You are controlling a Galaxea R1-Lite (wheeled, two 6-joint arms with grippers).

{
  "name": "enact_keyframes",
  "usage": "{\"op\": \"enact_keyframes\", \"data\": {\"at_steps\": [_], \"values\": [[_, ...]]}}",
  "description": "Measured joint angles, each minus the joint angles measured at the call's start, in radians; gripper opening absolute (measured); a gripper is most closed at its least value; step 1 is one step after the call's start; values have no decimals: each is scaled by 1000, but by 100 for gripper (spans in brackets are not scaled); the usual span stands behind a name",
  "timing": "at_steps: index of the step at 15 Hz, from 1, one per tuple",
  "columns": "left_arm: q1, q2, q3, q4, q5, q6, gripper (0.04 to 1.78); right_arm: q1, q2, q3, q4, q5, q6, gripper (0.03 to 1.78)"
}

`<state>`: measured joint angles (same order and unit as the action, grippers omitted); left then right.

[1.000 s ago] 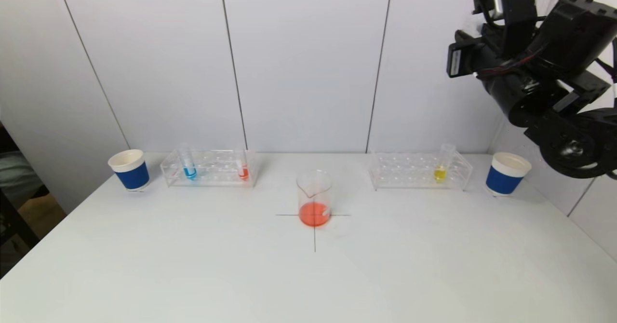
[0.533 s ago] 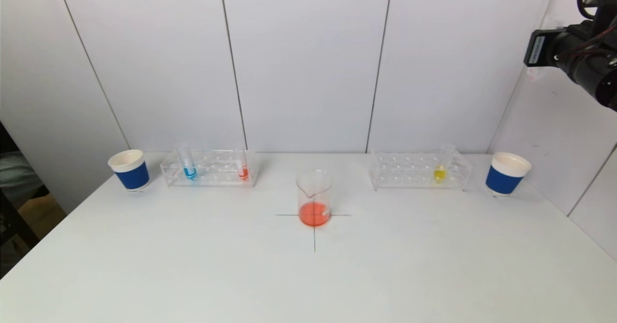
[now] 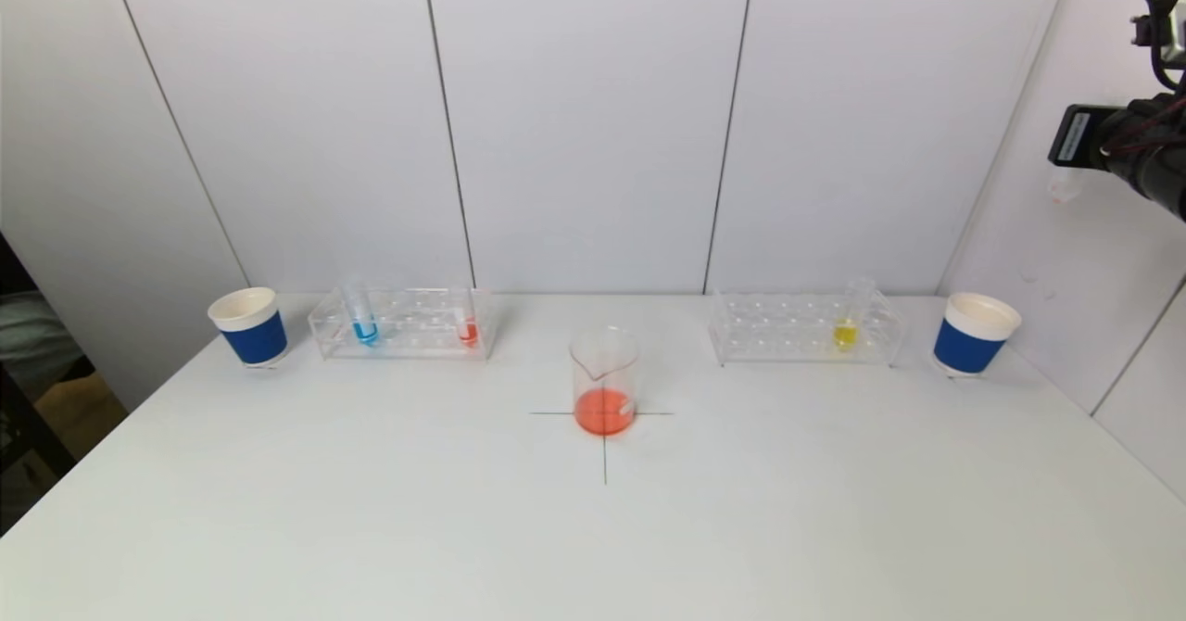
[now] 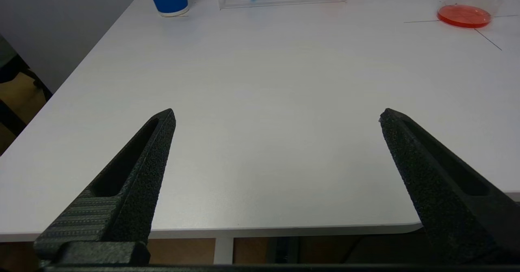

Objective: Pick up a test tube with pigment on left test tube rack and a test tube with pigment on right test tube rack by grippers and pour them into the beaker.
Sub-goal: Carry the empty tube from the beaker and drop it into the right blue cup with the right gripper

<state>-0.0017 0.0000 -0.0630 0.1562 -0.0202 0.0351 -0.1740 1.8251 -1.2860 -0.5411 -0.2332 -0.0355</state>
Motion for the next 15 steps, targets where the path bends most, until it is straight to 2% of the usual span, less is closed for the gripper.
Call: {"op": "enact_keyframes", "data": {"at_steps": [3,7,13,15], "values": [[0,0,0,0,0,0,176,-37,57,-1,-10,6,36,47],[0,0,0,0,0,0,176,-52,118,29,-21,25,60,47],[0,0,0,0,0,0,176,-54,215,85,-153,33,78,47],[0,0,0,0,0,0,176,-54,242,94,-166,33,78,47]]}}
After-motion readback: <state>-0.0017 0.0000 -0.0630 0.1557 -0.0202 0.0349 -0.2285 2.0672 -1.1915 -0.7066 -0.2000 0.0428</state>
